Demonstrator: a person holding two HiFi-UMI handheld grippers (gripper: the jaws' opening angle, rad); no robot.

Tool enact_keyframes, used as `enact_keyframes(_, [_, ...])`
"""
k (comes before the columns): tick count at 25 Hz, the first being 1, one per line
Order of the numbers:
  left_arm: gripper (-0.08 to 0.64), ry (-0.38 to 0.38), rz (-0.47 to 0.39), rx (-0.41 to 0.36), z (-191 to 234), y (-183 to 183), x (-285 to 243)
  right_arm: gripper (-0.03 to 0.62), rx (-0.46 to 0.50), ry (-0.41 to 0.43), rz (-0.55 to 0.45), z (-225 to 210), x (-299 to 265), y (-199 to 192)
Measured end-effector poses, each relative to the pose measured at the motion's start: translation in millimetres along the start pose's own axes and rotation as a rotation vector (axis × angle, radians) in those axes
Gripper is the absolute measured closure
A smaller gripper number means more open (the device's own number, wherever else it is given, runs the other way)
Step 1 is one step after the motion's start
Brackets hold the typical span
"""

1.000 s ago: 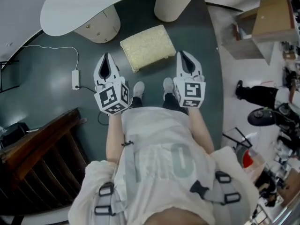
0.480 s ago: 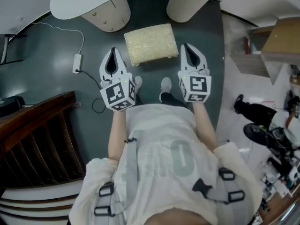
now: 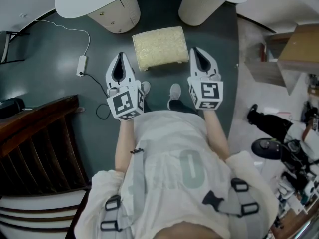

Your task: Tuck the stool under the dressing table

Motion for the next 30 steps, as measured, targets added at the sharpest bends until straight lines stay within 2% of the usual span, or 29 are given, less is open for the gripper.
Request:
enact_keyframes(6, [0.555, -0.011, -0.023, 0.010, 8.3, 5.5, -1.2, 0.588, -0.021, 0.024, -0.012, 9.1, -1.9, 5.4])
enact_keyframes(9, [0.532, -0.046, -0.020, 0.028, 11.7, 4.3, -5.5, 0.575, -0.032, 0.042, -0.001, 8.0, -5.5, 2.4])
enact_keyframes(10, [0.452, -0.072, -0.016, 0.039, 12.8, 3.1, -7.7, 0.479, -0.044, 0.039, 0.006, 5.7, -7.5, -1.1])
enact_keyframes(11, [0.399, -0.098, -0.015, 0.053, 14.0, 1.8, -10.0, 0.350, -0.069, 0.030, 0.013, 2.9, -9.7, -4.5])
enact_keyframes(13, [0.310, -0.135, -0.012, 0.089, 15.9, -1.2, -14.3, 0.261, -0.134, 0.005, 0.022, -2.6, -12.7, -8.8])
enact_keyframes(14, [0.282, -0.144, -0.006, 0.104, 16.6, -3.0, -15.8, 0.241, -0.160, -0.003, 0.027, -5.1, -13.1, -10.1])
enact_keyframes(18, [0.258, -0.146, 0.029, 0.115, 20.7, -11.1, -18.7, 0.218, -0.176, -0.015, 0.045, -10.7, -12.7, -14.4])
enact_keyframes(25, [0.257, -0.153, 0.071, 0.108, 19.3, -19.0, -25.5, 0.219, -0.164, -0.006, 0.122, -16.3, -16.3, -23.8])
enact_keyframes(30, [0.256, -0.180, 0.113, 0.096, 11.1, -30.3, -28.2, 0.219, -0.179, -0.001, 0.124, -19.5, -15.0, -28.4])
Point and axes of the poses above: the fingertips, and each gripper's own axes: x backward along the fingers, z to its left, y out of its top, the point moved 10 cm from there along x, backward along the fingers, and after that the axes turned 2 degrees about z, right-handed, at the moved point
